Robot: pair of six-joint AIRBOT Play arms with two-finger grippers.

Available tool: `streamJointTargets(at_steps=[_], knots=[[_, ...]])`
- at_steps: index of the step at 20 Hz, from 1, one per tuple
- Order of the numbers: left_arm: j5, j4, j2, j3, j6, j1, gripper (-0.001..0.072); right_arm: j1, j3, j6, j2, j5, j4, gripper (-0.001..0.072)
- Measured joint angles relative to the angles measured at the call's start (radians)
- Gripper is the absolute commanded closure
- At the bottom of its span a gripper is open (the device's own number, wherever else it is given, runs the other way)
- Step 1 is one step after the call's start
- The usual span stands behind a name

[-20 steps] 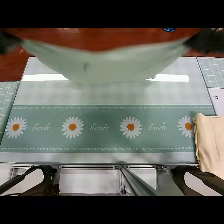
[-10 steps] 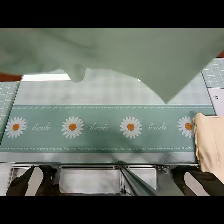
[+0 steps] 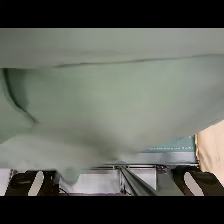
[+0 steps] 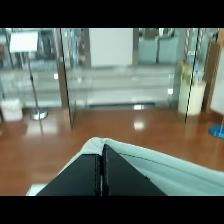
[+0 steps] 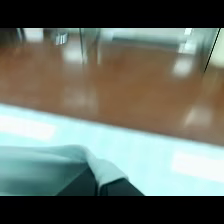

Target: Fold the shirts.

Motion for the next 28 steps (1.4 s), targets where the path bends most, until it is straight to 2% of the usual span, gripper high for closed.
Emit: streamJointTargets(at_steps=[6, 12, 16, 20, 24, 28], knots=[[-0.030, 0.073, -0.165, -0.213, -0.066, -0.062, 0.0691, 0.001, -0.342, -0.014, -0.031, -0.064, 0.071, 0.0679], [0.104, -0.007, -0.585, -0.265, -0.091, -0.071, 0.0692, 0.001, -0.532, -0.066, -0.292, -0.258, 0.117, 0.0679], [0.189, -0.101, -0.917, -0.167, -0.108, -0.071, 0.0692, 0.001, -0.468, -0.076, -0.604, -0.402, 0.154, 0.0679], [0.200, -0.196, -1.180, -0.040, -0.142, -0.072, 0.0691, 0.001, -0.279, -0.059, -0.903, -0.443, 0.167, 0.0679], [0.171, -0.274, -1.294, 0.014, -0.137, -0.061, 0.0691, -0.001, -0.127, -0.029, -1.075, -0.406, 0.163, 0.0679], [0.011, -0.297, -1.319, 0.050, -0.034, -0.022, 0.0691, -0.025, -0.072, -0.046, -1.128, -0.270, 0.147, 0.0679]])
